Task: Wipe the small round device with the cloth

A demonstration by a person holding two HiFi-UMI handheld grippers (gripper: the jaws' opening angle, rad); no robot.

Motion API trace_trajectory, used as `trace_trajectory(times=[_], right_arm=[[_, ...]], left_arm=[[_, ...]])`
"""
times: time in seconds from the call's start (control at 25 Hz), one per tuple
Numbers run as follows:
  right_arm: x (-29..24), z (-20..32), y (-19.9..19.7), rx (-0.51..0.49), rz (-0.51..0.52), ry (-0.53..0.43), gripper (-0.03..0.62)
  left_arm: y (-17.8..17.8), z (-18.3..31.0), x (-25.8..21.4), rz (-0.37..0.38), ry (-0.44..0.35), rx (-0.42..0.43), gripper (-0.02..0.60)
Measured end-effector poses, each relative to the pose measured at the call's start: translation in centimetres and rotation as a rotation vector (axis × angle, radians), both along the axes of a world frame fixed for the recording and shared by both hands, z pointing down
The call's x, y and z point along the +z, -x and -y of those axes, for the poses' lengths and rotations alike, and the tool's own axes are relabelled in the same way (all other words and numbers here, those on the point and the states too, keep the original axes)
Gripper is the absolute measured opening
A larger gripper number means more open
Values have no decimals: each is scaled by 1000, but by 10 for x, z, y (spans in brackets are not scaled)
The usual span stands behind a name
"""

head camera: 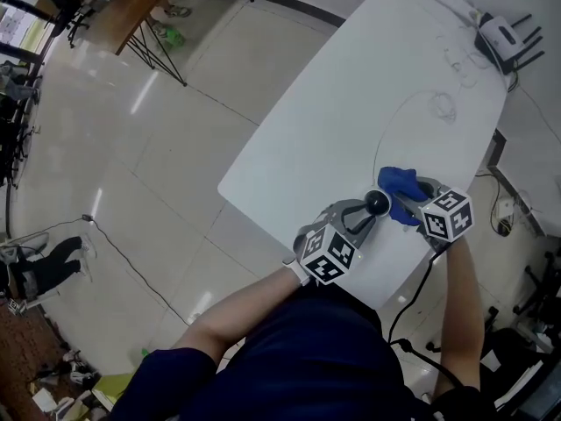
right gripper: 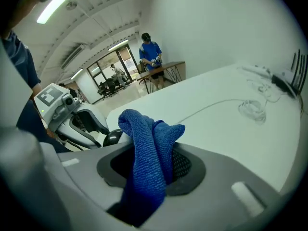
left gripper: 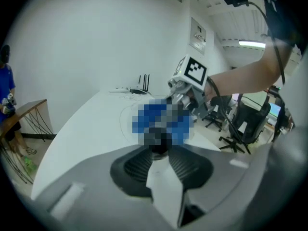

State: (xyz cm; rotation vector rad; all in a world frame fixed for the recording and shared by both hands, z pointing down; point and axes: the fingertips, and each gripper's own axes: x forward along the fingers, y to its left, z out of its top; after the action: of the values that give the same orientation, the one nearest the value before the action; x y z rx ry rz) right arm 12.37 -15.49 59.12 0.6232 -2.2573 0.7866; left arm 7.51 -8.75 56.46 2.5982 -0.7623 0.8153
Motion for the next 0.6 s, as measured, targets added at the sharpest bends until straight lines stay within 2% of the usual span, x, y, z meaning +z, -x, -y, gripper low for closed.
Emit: trace_trajectory(times=[0.16, 0.32, 0.44, 0.6], right_arm=[[30, 4, 1, 24, 53, 117, 149], [44, 7, -3, 117, 94, 189, 150], [34, 8, -10, 210, 106, 136, 152], [-6, 3, -19, 311, 115, -24, 155]], left_arm=[[0, -3, 1, 6, 5, 2, 110], [0, -2, 3, 6, 8, -12, 110], [2, 3, -3, 0, -7, -24, 110], [6, 8, -11, -8, -38, -36, 110]])
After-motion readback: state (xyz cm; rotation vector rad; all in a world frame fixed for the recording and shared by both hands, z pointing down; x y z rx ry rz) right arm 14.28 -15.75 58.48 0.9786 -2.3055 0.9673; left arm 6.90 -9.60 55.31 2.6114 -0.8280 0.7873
